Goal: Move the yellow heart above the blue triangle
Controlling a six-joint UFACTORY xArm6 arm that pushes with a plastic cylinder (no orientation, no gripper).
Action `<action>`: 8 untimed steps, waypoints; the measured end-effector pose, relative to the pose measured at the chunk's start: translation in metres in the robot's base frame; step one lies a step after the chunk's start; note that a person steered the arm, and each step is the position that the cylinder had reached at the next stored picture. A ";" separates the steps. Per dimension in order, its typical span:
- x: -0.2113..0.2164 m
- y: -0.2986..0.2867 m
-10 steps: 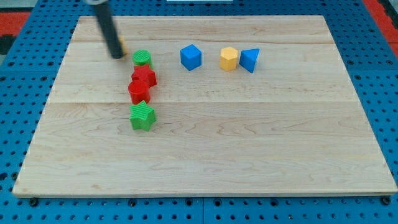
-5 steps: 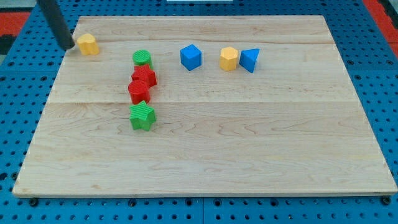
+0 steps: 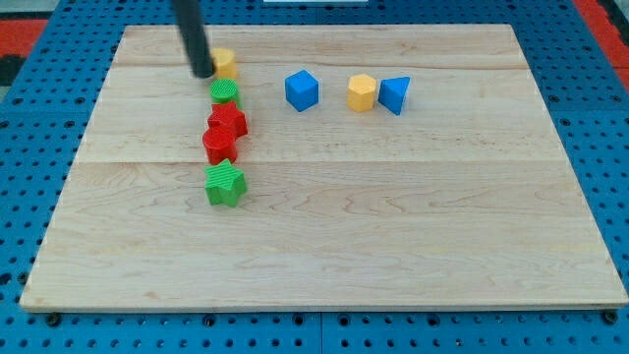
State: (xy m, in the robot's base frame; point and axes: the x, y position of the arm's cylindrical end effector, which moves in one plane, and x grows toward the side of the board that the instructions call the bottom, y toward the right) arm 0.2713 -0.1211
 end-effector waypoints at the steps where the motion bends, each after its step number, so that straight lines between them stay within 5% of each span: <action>1: -0.017 0.049; 2: -0.019 -0.017; 4: -0.050 0.115; 5: -0.078 0.093; 7: -0.046 0.264; 8: -0.033 0.258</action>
State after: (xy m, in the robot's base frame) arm 0.2378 0.1365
